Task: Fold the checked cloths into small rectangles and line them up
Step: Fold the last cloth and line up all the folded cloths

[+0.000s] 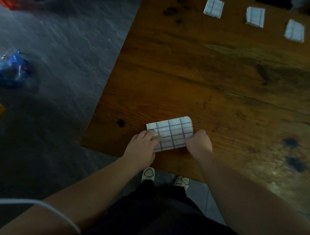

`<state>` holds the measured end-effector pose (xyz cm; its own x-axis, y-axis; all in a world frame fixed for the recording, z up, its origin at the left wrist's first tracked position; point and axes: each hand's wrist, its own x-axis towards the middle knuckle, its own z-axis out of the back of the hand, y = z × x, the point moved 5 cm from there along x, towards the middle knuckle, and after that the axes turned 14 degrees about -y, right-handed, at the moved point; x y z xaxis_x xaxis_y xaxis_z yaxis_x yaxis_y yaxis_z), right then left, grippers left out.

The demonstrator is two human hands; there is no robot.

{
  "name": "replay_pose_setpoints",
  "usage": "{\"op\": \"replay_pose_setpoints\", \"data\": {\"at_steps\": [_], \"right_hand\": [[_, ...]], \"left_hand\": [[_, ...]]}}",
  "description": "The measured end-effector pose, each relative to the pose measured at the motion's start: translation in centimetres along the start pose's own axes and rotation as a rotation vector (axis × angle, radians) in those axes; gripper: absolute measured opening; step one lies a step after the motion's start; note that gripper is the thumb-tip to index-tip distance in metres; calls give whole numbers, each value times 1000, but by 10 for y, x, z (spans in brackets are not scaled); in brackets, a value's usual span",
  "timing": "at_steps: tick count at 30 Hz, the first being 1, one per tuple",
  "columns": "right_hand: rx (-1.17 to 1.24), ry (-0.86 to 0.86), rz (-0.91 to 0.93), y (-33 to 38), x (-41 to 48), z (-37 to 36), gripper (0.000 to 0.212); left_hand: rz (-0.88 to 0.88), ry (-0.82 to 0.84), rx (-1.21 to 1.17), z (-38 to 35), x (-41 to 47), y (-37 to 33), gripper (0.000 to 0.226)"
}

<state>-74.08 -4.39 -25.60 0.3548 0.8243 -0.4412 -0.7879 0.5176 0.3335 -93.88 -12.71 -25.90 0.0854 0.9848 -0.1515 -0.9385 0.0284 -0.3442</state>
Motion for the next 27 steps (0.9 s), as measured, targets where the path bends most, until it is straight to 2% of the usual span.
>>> {"op": "replay_pose_setpoints", "data": {"at_steps": [5, 9, 12, 14, 16, 18, 22, 24, 27], "right_hand": [[-78, -31, 52, 4, -3, -1, 42], [159, -2, -19, 4, -13, 1, 38], [365, 6, -78, 1, -19, 6, 54], [421, 20, -39, 2, -25, 8, 64], [412, 72, 20, 4, -35, 6, 59], [350, 103, 92, 5, -42, 0, 41], [309, 85, 166, 4, -48, -6, 20], [354, 101, 149, 5, -50, -6, 20], [309, 147, 234, 6, -56, -8, 34]], "left_hand": [[-25, 12, 56, 0, 3, 0, 59], [-31, 10, 56, -3, 4, 4, 59], [-32, 9, 45, -4, 4, 5, 60], [-33, 9, 39, -3, 4, 6, 61], [-32, 10, 38, -2, 4, 6, 62], [-34, 11, 44, -1, 5, 6, 64], [-68, 46, 89, 2, 14, 2, 79], [-101, 93, 114, 3, 21, 0, 82], [-111, 129, 134, 2, 28, -1, 80]]}}
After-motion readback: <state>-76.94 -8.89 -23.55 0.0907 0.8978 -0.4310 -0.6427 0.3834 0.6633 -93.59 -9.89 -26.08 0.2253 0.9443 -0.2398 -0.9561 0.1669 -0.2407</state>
